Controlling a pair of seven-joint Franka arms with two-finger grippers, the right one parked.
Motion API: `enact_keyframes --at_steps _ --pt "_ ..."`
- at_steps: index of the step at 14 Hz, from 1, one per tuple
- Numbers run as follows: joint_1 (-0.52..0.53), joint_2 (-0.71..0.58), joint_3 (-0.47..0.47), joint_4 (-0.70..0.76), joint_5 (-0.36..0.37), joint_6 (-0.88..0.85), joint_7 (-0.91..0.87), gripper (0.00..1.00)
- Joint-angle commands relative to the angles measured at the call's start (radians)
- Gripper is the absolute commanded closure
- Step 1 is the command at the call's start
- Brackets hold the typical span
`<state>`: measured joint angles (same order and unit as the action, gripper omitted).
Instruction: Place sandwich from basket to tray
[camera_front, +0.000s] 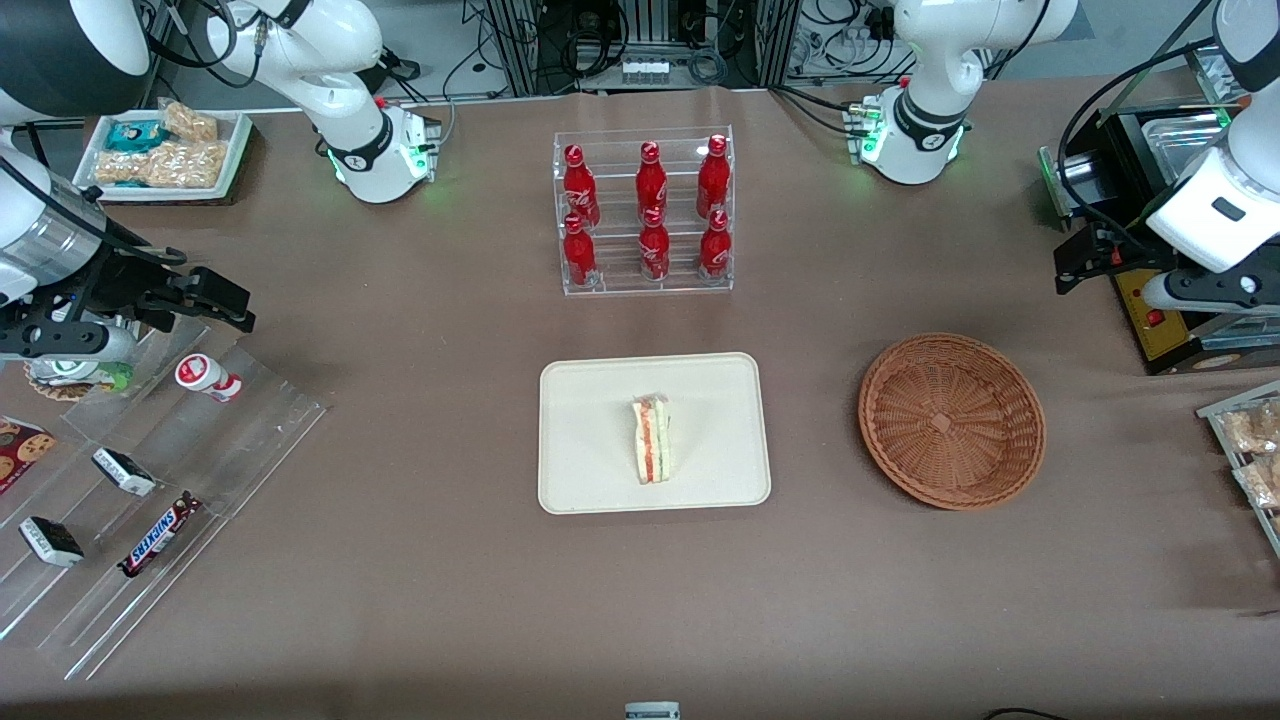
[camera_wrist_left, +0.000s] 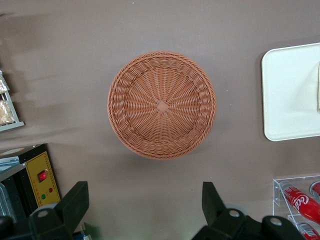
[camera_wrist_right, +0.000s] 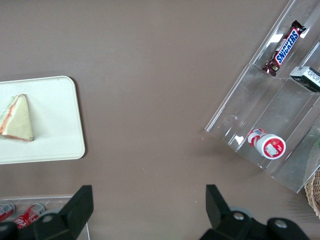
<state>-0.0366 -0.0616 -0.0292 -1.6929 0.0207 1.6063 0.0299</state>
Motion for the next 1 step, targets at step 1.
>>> enact_keyframes --at_steps 1 --pt "0.001 0.009 -0.011 0.013 -0.015 -0.023 0.016 0.00"
